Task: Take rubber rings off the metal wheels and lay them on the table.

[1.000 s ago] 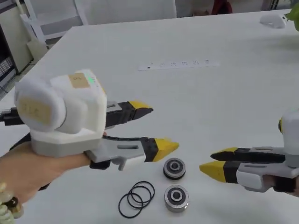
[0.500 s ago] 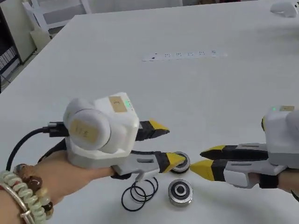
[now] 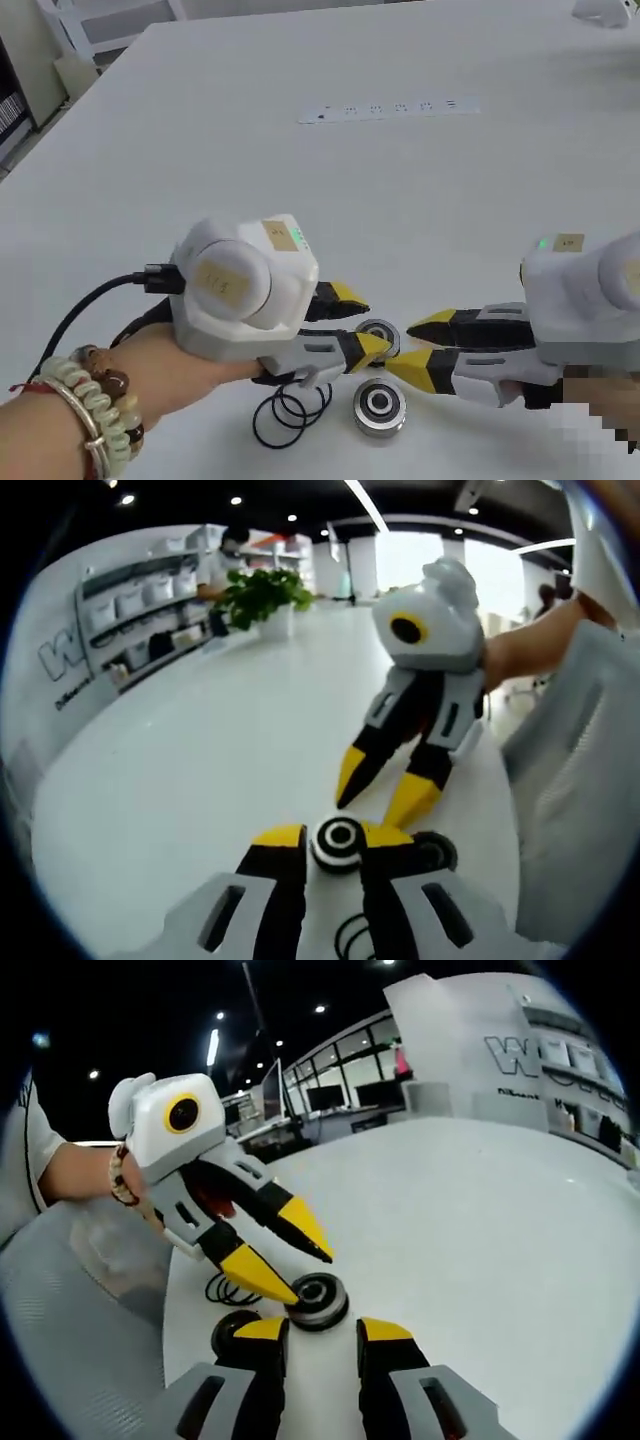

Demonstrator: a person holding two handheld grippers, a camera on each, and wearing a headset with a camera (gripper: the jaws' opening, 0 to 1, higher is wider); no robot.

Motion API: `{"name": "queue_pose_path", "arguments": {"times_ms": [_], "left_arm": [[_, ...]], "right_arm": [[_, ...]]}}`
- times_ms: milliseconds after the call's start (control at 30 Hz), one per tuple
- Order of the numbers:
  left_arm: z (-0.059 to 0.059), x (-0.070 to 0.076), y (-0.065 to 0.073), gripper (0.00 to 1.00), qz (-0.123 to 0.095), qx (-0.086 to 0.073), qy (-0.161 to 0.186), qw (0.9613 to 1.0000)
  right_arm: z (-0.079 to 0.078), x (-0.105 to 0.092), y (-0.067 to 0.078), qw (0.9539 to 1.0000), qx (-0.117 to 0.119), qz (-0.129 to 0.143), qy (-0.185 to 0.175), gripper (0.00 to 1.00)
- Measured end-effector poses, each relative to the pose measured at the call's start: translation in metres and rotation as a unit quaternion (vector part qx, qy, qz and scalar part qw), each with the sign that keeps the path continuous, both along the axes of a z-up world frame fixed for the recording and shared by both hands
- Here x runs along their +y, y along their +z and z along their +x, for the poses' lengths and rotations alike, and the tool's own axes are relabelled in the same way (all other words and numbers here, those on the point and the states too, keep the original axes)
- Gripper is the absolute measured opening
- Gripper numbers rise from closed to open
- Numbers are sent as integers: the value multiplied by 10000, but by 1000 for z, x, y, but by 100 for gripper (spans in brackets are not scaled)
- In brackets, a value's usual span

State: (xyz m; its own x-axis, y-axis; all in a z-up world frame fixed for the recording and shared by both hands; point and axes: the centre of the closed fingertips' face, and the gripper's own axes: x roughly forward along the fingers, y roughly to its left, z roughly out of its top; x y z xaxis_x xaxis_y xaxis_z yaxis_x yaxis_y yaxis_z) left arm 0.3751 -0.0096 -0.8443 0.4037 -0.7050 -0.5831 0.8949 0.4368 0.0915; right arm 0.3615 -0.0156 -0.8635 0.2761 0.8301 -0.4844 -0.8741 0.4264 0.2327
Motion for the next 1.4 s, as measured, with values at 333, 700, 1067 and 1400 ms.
{"name": "queue_pose_path", "arguments": {"times_ms": [333, 700, 1067, 1400], "left_arm": [[-8, -1, 0, 9, -227, 231, 62, 9995], [-10, -2, -1, 16, -200, 155, 0, 9997], [-7, -2, -2, 14, -202, 191, 85, 9996], [-7, -1, -3, 14, -179, 154, 85, 9997]], "right_arm": [[0, 6, -2, 9999, -94, -32, 113, 20], [0, 5, -2, 10000, -40, -15, 45, 20], [-1, 7, 0, 9998, -139, -42, 129, 21], [-2, 4, -1, 9997, -181, -85, 159, 18]]}}
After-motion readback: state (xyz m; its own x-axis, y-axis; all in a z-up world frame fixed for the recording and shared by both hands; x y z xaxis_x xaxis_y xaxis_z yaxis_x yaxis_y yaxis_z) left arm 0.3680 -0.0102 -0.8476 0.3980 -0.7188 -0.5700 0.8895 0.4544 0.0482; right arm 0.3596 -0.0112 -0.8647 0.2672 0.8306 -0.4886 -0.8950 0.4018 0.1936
